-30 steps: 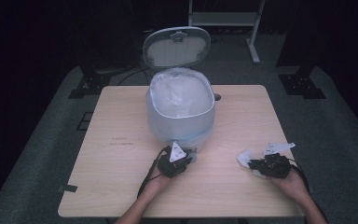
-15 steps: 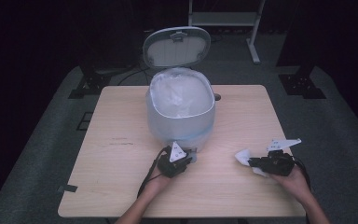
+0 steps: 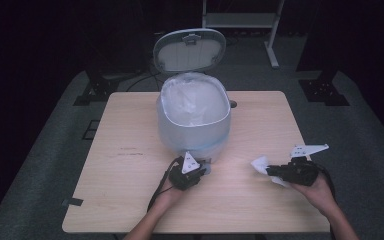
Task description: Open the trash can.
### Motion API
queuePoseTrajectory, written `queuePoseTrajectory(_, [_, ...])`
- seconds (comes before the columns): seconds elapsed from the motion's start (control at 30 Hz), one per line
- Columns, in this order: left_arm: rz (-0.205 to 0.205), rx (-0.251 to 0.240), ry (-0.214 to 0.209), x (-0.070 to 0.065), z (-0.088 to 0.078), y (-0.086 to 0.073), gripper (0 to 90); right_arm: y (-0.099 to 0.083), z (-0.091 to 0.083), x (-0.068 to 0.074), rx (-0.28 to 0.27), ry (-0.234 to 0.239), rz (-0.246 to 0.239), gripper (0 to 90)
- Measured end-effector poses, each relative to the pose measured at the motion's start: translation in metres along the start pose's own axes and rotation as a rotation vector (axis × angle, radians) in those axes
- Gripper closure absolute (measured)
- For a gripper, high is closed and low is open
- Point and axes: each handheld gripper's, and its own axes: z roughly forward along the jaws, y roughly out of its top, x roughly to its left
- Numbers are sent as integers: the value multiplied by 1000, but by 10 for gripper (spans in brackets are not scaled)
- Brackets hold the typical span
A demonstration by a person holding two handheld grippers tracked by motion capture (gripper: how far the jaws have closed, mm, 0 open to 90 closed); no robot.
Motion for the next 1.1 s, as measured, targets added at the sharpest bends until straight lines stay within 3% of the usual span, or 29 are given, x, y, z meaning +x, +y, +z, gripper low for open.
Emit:
queuePoseTrajectory(0.7, [0,2,-3,1,0,0,757,26,-21,6,-39,22,2,827])
queuePoseTrajectory(1.1, [-4,0,-5,1,0,0,757,51,-34,11,-49,18,-21,827])
